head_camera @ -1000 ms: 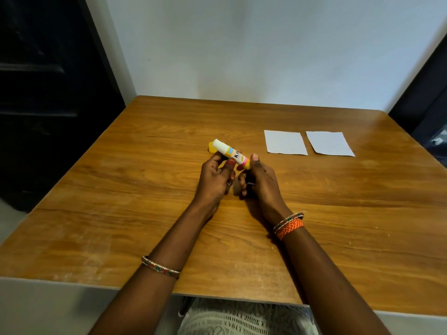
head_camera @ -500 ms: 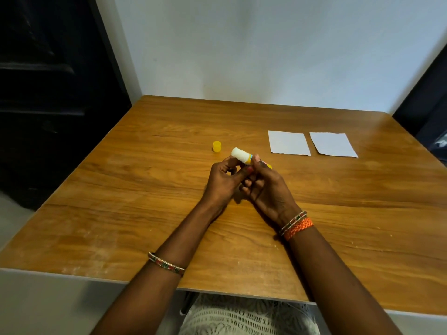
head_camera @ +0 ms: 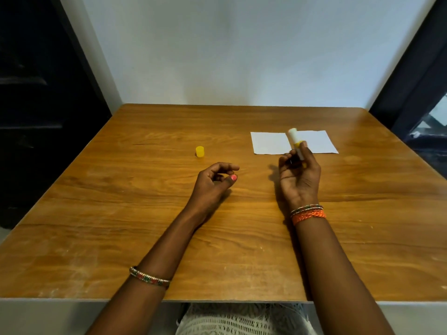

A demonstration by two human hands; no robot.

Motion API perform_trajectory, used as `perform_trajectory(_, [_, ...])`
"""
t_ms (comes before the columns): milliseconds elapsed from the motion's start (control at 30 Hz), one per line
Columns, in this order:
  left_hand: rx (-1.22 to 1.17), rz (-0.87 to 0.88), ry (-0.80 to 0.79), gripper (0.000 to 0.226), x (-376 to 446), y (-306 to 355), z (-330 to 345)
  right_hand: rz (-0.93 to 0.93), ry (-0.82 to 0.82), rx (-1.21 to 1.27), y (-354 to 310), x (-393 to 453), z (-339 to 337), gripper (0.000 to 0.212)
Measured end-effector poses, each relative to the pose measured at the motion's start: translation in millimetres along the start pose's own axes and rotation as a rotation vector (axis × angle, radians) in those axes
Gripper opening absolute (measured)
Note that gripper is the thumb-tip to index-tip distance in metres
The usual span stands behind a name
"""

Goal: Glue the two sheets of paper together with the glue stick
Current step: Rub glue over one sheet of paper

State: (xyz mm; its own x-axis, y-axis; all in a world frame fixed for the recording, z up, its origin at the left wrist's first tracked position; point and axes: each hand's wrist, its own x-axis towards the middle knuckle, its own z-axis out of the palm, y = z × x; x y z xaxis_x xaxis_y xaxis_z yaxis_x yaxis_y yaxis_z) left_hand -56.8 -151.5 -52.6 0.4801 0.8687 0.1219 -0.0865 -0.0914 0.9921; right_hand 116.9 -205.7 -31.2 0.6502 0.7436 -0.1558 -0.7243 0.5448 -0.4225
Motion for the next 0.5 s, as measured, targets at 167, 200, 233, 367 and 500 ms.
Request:
perform_trajectory(167, [0.096,-0.005,0.045,0.020,13.8,-2.1,14.8,-0.098,0.089,-0.068,-30.1,27.8,-18.9,0.005])
perform_trajectory(200, [0.125,0.003,0.063,0.021,20.6,-2.2,21.7,-0.094,0.091,-0.093,-33.9,30.7,-21.6,0.006])
perform_trajectory(233, [0.147,0.015,0.072,0.021,29.5,-2.0,30.1,-0.084,0.089,-0.106,-37.0,33.2,-23.2,0.007])
perform_trajectory(367, [0.397,0.099,0.040,0.027,69.1,2.0,65.4,-0.004,0.100,-0.202,-37.6,39.6,-28.6,0.011])
perform_trajectory(500, [0.847,0.145,-0.038,0.038,108.4,0.8,78.9,0.045,0.121,-0.250,-37.9,44.3,-30.1,0.013])
